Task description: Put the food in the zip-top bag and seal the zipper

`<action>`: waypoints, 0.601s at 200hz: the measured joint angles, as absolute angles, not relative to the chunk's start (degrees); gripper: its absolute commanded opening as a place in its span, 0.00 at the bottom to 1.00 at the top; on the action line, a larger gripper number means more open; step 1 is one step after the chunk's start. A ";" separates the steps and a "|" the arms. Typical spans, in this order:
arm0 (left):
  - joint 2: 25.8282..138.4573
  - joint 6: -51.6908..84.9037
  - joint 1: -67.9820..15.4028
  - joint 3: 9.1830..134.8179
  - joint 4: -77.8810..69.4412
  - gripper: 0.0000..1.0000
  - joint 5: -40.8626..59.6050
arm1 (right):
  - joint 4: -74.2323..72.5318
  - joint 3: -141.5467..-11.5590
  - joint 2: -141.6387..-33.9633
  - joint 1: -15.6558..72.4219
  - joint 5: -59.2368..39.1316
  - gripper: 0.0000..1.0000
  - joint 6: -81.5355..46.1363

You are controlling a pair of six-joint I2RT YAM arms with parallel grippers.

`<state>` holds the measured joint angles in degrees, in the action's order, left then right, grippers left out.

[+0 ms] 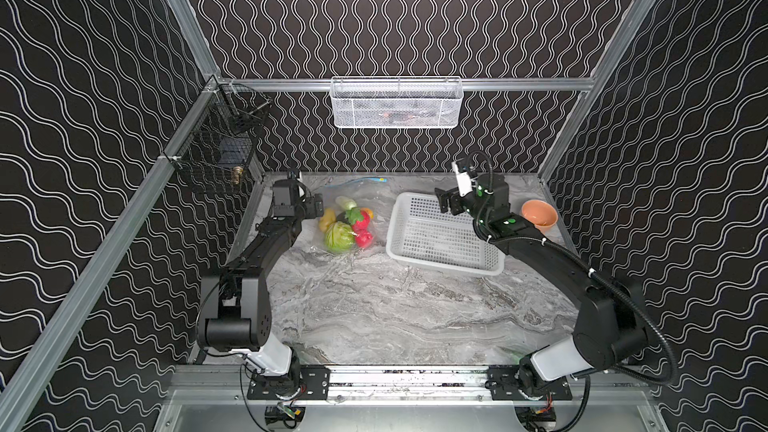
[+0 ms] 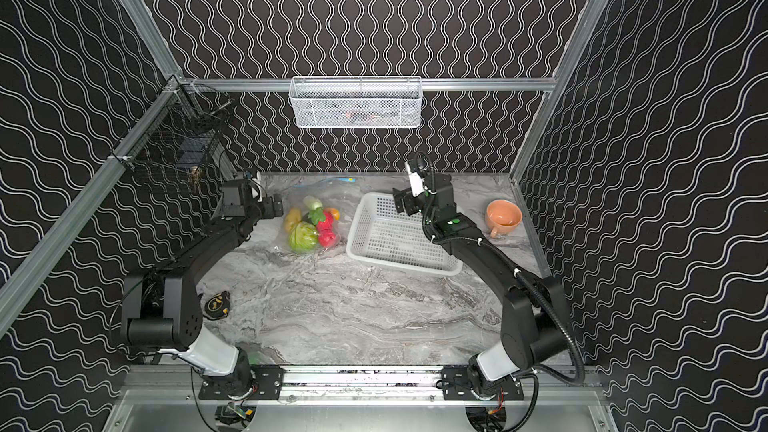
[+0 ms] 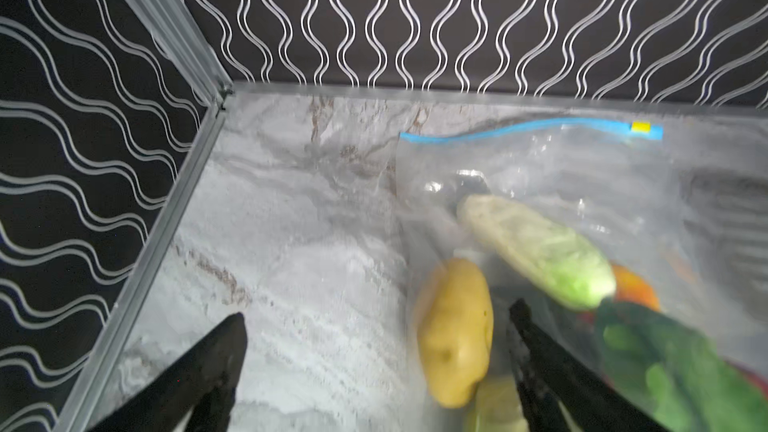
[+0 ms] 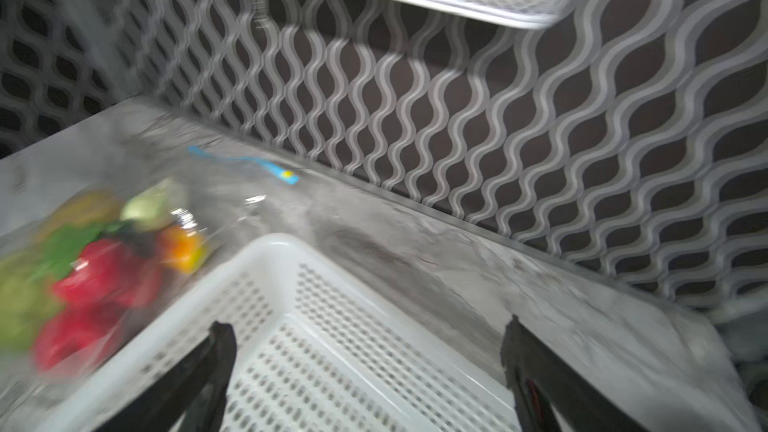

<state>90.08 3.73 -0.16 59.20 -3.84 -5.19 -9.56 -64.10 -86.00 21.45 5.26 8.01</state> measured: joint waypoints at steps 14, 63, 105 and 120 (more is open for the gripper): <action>88.55 3.09 -0.05 56.10 -5.91 0.99 -4.71 | -11.27 -61.84 -84.25 20.49 8.16 0.99 5.65; 84.58 1.17 0.14 46.22 -12.95 0.99 -3.62 | -17.08 -51.09 -78.67 19.42 17.52 0.99 -1.93; 85.01 1.15 1.96 39.11 -18.46 0.99 -2.31 | -22.33 -40.82 -72.84 18.90 26.04 0.99 -6.63; 85.30 1.17 2.46 36.34 -20.34 0.99 -1.91 | -23.07 -38.79 -71.40 18.72 27.29 0.99 -6.92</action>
